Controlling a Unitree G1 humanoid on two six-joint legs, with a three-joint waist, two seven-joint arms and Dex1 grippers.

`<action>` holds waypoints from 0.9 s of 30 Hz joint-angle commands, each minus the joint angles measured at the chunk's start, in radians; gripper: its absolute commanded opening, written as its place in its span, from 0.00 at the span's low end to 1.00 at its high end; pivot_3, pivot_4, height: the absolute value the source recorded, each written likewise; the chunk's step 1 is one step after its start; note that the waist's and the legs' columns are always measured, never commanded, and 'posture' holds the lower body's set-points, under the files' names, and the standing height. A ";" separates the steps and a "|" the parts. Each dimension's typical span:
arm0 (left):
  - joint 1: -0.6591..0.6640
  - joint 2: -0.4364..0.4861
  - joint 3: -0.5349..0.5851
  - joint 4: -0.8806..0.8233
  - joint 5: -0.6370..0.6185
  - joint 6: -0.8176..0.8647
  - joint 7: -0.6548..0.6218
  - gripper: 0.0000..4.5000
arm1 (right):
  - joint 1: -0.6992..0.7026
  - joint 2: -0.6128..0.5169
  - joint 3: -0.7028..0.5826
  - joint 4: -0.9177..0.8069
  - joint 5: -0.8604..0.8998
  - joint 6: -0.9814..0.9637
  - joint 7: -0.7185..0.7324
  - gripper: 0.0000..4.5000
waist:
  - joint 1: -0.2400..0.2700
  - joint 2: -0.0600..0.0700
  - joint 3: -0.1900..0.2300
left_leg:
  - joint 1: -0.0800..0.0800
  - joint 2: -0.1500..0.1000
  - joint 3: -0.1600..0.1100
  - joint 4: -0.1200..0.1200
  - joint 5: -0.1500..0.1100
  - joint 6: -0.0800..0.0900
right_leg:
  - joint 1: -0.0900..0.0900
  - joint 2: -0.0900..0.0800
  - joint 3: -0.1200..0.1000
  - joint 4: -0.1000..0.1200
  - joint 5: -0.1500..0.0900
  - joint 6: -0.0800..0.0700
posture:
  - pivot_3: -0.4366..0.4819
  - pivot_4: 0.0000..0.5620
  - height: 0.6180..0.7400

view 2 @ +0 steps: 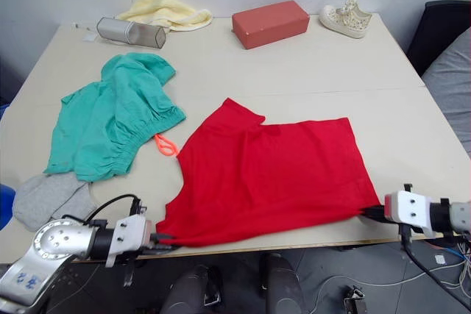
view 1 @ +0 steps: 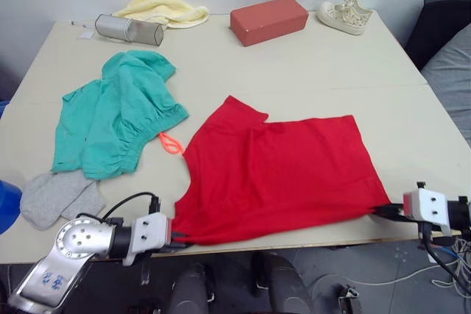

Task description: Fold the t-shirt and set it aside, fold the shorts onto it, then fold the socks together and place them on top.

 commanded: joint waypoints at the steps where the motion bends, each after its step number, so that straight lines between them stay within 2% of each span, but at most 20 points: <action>1: 0.031 0.023 0.023 -0.027 0.000 0.016 -0.007 0.00 | 0.029 -0.024 -0.034 -0.016 0.016 0.029 0.011 0.00 | 0.000 0.000 0.000 | 0.000 0.000 0.000 0.000 0.000 0.000 | 0.000 0.000 0.000 0.000 0.000 0.000 | 0.48 0.27 1.00; 14: 0.019 0.025 0.039 -0.009 0.000 0.024 0.001 0.00 | 0.088 -0.015 -0.070 -0.055 0.026 0.064 -0.014 0.00 | 0.000 0.000 0.000 | 0.000 -0.001 0.000 0.001 -0.004 0.000 | 0.000 0.000 0.000 0.000 0.000 0.000 | 0.48 0.27 1.00; 18: 0.016 0.047 0.069 0.000 -0.035 0.069 -0.018 0.00 | 0.090 -0.003 -0.084 -0.076 0.085 0.132 -0.008 0.00 | -0.001 0.000 0.000 | 0.000 -0.001 0.000 0.001 -0.004 0.000 | 0.000 0.000 0.001 0.000 0.000 0.000 | 0.48 0.27 1.00; 21: 0.025 0.063 0.106 -0.014 -0.083 0.116 -0.036 0.16 | 0.095 -0.011 -0.092 -0.093 0.102 0.159 -0.003 0.14 | -0.001 0.000 0.000 | 0.000 0.000 0.000 0.001 -0.004 0.000 | 0.000 0.000 0.001 0.000 0.000 0.000 | 0.48 0.27 1.00; 23: 0.033 0.084 0.137 -0.025 -0.126 0.150 -0.068 0.30 | 0.097 -0.020 -0.102 -0.110 0.128 0.185 0.023 0.29 | -0.001 0.000 0.000 | 0.000 -0.001 0.000 0.001 -0.003 0.000 | 0.000 0.000 0.001 0.000 0.000 0.000 | 0.48 0.27 1.00; 27: 0.072 0.152 0.273 -0.040 -0.237 0.268 -0.138 0.59 | 0.141 -0.063 -0.176 -0.178 0.212 0.322 0.094 0.60 | -0.001 0.000 0.000 | 0.000 0.000 0.000 0.001 -0.003 0.000 | -0.001 0.000 0.001 0.001 -0.001 -0.001 | 0.48 0.27 1.00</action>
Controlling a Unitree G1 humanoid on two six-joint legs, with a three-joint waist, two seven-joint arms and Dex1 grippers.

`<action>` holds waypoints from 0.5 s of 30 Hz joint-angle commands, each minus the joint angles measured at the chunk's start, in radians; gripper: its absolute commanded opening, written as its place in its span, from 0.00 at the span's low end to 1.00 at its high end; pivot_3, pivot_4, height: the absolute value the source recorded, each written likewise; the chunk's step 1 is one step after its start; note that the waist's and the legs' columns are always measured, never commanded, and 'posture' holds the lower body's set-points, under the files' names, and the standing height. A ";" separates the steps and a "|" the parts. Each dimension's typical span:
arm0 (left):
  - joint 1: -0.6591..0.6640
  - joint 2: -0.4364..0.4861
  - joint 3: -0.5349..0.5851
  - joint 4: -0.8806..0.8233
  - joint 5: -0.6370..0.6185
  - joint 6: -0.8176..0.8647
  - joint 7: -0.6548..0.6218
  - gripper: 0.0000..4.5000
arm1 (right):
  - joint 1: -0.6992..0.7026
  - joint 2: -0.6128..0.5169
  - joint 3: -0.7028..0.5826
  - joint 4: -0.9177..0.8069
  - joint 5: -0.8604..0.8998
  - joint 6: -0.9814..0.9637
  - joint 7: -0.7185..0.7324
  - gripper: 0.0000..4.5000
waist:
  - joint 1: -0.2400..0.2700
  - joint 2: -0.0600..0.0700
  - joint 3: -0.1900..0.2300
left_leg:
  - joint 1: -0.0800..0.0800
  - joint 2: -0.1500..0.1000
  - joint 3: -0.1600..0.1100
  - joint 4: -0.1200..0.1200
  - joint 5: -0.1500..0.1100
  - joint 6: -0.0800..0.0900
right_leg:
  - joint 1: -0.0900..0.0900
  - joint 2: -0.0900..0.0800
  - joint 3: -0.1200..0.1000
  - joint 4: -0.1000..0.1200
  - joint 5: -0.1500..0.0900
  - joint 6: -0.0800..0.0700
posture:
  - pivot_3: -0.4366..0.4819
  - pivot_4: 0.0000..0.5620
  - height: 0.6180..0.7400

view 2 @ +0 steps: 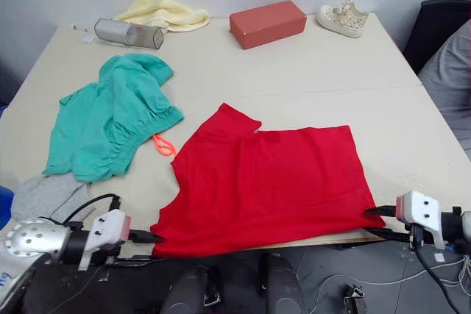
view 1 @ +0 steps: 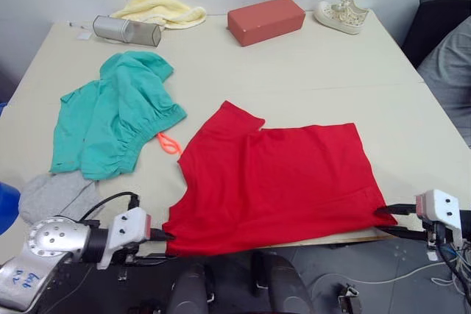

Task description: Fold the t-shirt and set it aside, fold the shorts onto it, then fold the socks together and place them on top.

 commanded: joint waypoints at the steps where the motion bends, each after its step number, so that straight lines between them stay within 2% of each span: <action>1: 0.023 0.048 0.123 -0.026 -0.100 0.092 -0.064 0.66 | 0.030 -0.056 -0.093 -0.068 0.083 0.128 0.054 0.68 | 0.001 0.000 0.000 | 0.000 0.000 0.000 0.000 0.000 0.000 | 0.000 0.000 0.000 0.000 0.000 0.000 | 0.48 0.27 1.00; 5: -0.086 0.112 0.207 0.053 -0.220 0.256 -0.093 0.93 | -0.046 -0.085 -0.180 -0.106 0.210 0.380 0.012 0.98 | 0.001 0.001 0.001 | -0.001 0.000 0.000 0.002 0.000 0.001 | -0.001 0.000 0.000 0.000 0.000 0.000 | 0.48 0.27 1.00; 6: -0.146 0.104 0.194 0.067 -0.253 0.296 -0.075 1.00 | -0.082 -0.084 -0.172 -0.096 0.211 0.419 -0.009 1.00 | 0.001 0.001 0.001 | -0.001 0.000 0.000 0.002 0.001 0.001 | -0.001 0.000 0.001 0.000 0.001 -0.001 | 0.48 0.27 1.00; 8: -0.293 0.074 0.153 0.109 -0.297 0.364 -0.027 1.00 | -0.150 -0.072 -0.144 -0.076 0.203 0.476 -0.048 1.00 | 0.001 0.000 0.001 | 0.000 0.000 -0.001 0.003 0.001 0.001 | 0.000 0.000 0.001 0.000 0.001 -0.002 | 0.48 0.27 1.00; 11: -0.466 0.025 0.095 0.177 -0.299 0.431 0.033 1.00 | -0.242 -0.030 -0.115 -0.059 0.186 0.540 -0.127 1.00 | 0.001 0.000 0.001 | -0.001 -0.001 -0.001 0.003 0.003 0.001 | 0.000 0.000 0.001 0.000 0.003 -0.002 | 0.48 0.27 1.00; 14: -0.679 -0.087 0.004 0.270 -0.246 0.473 0.163 1.00 | -0.389 0.054 -0.079 0.011 0.132 0.549 -0.272 1.00 | 0.002 -0.001 0.001 | -0.001 -0.002 -0.001 0.001 0.006 -0.005 | 0.000 0.000 0.001 0.001 0.004 0.000 | 0.48 0.27 1.00; 15: -0.739 -0.126 -0.013 0.318 -0.218 0.479 0.212 1.00 | -0.424 0.078 -0.063 0.018 0.112 0.553 -0.309 1.00 | 0.002 -0.001 0.001 | -0.002 -0.002 -0.001 0.003 0.009 -0.002 | 0.000 0.001 0.001 0.002 0.004 0.000 | 0.48 0.27 1.00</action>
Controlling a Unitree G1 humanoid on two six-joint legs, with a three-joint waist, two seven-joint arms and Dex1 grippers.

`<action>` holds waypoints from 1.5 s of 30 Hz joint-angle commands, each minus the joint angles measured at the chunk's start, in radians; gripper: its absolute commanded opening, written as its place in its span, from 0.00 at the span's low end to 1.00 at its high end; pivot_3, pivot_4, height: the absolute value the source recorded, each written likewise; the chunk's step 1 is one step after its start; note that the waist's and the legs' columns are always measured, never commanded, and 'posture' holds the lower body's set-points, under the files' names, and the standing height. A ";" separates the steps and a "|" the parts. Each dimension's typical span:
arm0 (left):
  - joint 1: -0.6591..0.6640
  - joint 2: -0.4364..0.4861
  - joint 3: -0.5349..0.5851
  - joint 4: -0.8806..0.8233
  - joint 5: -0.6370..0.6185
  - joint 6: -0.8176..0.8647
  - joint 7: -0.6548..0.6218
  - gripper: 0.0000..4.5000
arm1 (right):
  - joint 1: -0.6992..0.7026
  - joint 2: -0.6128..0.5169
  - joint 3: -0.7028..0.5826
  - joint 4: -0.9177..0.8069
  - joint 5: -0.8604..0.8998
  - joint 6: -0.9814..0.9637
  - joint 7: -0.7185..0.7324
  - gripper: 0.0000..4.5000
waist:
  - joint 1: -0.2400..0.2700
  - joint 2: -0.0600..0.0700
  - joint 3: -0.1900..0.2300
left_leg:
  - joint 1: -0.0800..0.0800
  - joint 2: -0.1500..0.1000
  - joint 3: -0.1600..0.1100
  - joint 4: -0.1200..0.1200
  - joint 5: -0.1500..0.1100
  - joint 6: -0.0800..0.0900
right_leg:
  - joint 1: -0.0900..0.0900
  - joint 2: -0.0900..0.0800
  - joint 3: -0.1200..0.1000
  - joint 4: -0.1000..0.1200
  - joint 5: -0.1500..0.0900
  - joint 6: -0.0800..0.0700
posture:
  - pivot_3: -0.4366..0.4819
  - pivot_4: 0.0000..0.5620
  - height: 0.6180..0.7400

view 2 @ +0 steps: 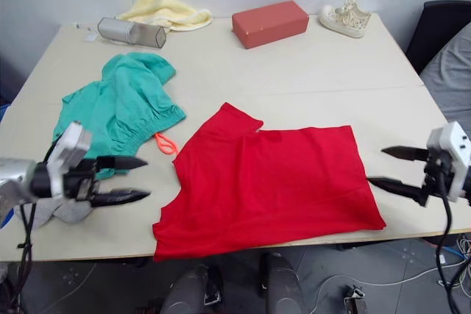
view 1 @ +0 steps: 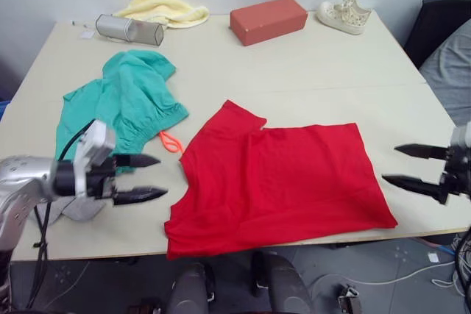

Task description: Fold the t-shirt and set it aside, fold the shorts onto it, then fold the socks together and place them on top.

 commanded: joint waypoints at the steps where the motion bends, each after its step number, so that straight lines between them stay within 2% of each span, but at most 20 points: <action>1: -0.154 -0.088 -0.060 0.116 0.071 0.021 0.146 1.00 | -0.092 0.061 0.039 0.017 -0.058 0.025 -0.144 1.00 | 0.000 0.000 0.000 | -0.001 0.000 0.000 0.000 0.002 0.001 | 0.000 0.000 0.000 0.000 0.001 0.000 | 0.48 0.27 1.00; 8: -0.407 -0.263 -0.245 0.392 0.307 -0.072 0.285 1.00 | -0.294 0.203 0.161 0.126 -0.238 0.013 -0.379 1.00 | -0.005 0.000 0.000 | -0.001 -0.002 0.002 0.002 0.002 0.000 | -0.002 0.003 0.000 0.003 0.001 0.001 | 0.48 0.27 1.00; 13: -0.554 -0.391 -0.287 0.598 0.389 -0.138 0.318 1.00 | -0.393 0.242 0.213 0.234 -0.317 0.008 -0.437 1.00 | 0.000 0.000 0.000 | -0.002 0.000 0.002 0.008 0.002 0.000 | -0.002 0.010 0.003 0.006 0.001 0.001 | 0.48 0.27 1.00; 19: -0.745 -0.532 -0.279 0.988 0.498 -0.297 0.417 1.00 | -0.506 0.296 0.243 0.399 -0.363 0.005 -0.455 1.00 | -0.003 0.000 0.000 | -0.002 0.000 0.002 0.009 0.002 0.000 | -0.002 0.013 0.003 0.008 0.001 0.001 | 0.48 0.27 1.00; 25: -0.857 -0.599 -0.272 1.249 0.572 -0.422 0.471 1.00 | -0.602 0.310 0.254 0.548 -0.407 -0.021 -0.473 1.00 | -0.017 0.000 0.000 | -0.001 0.000 0.004 0.009 0.002 -0.001 | -0.003 0.013 0.002 0.009 0.001 0.001 | 0.48 0.27 1.00; 31: -0.892 -0.623 -0.256 1.361 0.619 -0.494 0.495 1.00 | -0.663 0.338 0.256 0.630 -0.396 0.000 -0.420 1.00 | -0.029 0.000 0.000 | -0.001 0.000 0.004 0.009 0.002 -0.001 | -0.004 0.014 0.001 0.010 0.001 0.001 | 0.48 0.27 1.00; 34: -0.893 -0.624 -0.246 1.383 0.632 -0.495 0.496 0.88 | -0.681 0.366 0.262 0.652 -0.399 0.012 -0.405 1.00 | -0.031 0.000 0.000 | 0.000 0.000 0.005 0.010 0.003 -0.002 | -0.004 0.013 0.002 0.013 0.001 0.001 | 0.48 0.27 1.00; 37: -0.885 -0.619 -0.248 1.390 0.653 -0.491 0.483 0.67 | -0.690 0.380 0.266 0.675 -0.413 0.011 -0.409 0.86 | -0.031 0.000 0.000 | 0.001 0.001 0.005 0.010 0.003 -0.002 | -0.004 0.013 0.002 0.015 0.001 0.001 | 0.48 0.27 1.00; 45: -0.851 -0.611 -0.214 1.373 0.655 -0.532 0.469 0.08 | -0.685 0.397 0.256 0.682 -0.421 -0.074 -0.421 0.23 | -0.033 0.000 0.000 | 0.001 0.001 0.005 0.010 0.003 -0.002 | -0.004 0.012 0.002 0.015 0.001 0.000 | 0.48 0.27 1.00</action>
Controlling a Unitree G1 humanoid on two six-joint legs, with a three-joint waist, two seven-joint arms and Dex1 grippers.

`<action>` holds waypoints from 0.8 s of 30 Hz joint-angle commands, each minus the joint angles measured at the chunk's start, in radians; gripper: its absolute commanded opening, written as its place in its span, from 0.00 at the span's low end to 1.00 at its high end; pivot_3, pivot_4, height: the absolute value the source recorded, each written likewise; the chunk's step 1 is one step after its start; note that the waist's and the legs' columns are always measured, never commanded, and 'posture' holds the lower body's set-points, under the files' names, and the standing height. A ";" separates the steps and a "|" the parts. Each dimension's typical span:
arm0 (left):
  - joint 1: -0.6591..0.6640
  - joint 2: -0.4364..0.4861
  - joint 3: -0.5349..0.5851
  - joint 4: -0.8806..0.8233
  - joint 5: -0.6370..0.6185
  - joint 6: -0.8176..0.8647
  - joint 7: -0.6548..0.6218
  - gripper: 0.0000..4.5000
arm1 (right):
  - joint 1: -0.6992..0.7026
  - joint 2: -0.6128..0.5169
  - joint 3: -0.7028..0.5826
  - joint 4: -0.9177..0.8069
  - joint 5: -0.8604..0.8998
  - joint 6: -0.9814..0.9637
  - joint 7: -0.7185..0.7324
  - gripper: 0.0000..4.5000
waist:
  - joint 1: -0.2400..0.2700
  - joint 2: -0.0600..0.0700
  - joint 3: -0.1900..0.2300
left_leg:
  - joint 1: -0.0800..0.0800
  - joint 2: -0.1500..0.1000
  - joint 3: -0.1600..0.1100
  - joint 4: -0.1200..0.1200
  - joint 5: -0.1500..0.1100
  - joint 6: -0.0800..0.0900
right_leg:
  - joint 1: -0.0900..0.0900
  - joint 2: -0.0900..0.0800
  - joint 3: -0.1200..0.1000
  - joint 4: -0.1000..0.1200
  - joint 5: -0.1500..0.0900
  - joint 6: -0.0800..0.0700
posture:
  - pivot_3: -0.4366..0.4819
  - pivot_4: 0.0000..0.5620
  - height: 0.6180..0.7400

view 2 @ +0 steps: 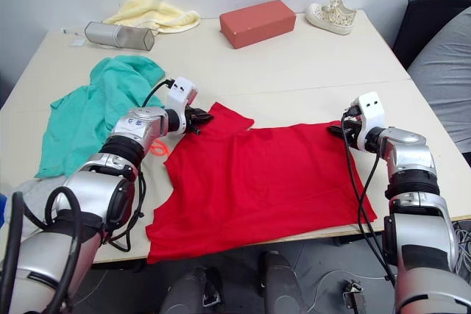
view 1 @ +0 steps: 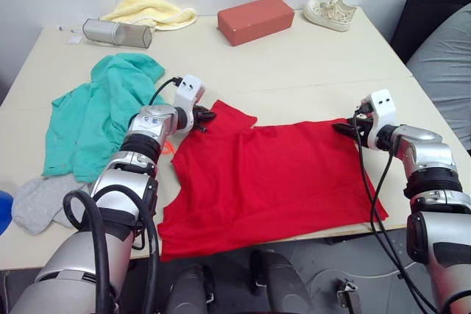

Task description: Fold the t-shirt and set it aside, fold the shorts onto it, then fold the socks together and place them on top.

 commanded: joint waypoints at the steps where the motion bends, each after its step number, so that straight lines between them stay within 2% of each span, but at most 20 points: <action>1: 0.024 0.005 0.039 -0.011 -0.012 -0.059 0.001 0.00 | -0.004 0.002 -0.015 -0.021 -0.006 -0.072 -0.009 0.13 | -0.001 0.000 0.000 | 0.000 0.000 0.000 0.000 0.000 0.000 | 0.000 0.000 0.000 0.000 0.000 0.000 | 0.48 0.27 1.00; 3: 0.035 0.009 0.063 -0.024 -0.024 -0.114 -0.008 0.00 | 0.001 -0.004 -0.022 -0.025 -0.006 -0.091 -0.018 0.00 | 0.000 0.000 0.000 | 0.000 0.000 0.000 0.000 0.000 0.000 | 0.000 0.000 0.000 0.000 0.000 0.000 | 0.48 0.27 1.00; 11: 0.093 0.026 0.126 -0.091 -0.059 -0.265 -0.059 0.00 | 0.060 -0.040 -0.042 -0.067 -0.002 -0.206 -0.007 0.00 | 0.001 0.000 0.000 | -0.001 0.000 0.000 -0.001 0.000 0.000 | -0.001 0.000 0.000 0.000 0.000 0.000 | 0.48 0.27 1.00; 16: 0.160 0.030 0.137 -0.200 -0.072 -0.328 -0.092 0.00 | 0.136 -0.062 -0.074 -0.149 0.025 -0.273 0.017 0.00 | 0.001 0.000 0.000 | -0.001 0.000 0.000 0.000 0.000 0.000 | -0.001 0.000 0.000 0.000 0.000 0.000 | 0.48 0.27 1.00; 24: 0.297 0.050 0.147 -0.395 -0.089 -0.308 -0.102 0.00 | 0.278 -0.054 -0.143 -0.316 0.091 -0.328 0.037 0.00 | 0.001 0.000 0.000 | 0.000 0.000 0.001 -0.001 0.000 -0.001 | -0.001 0.001 0.001 0.000 0.000 0.000 | 0.48 0.27 1.00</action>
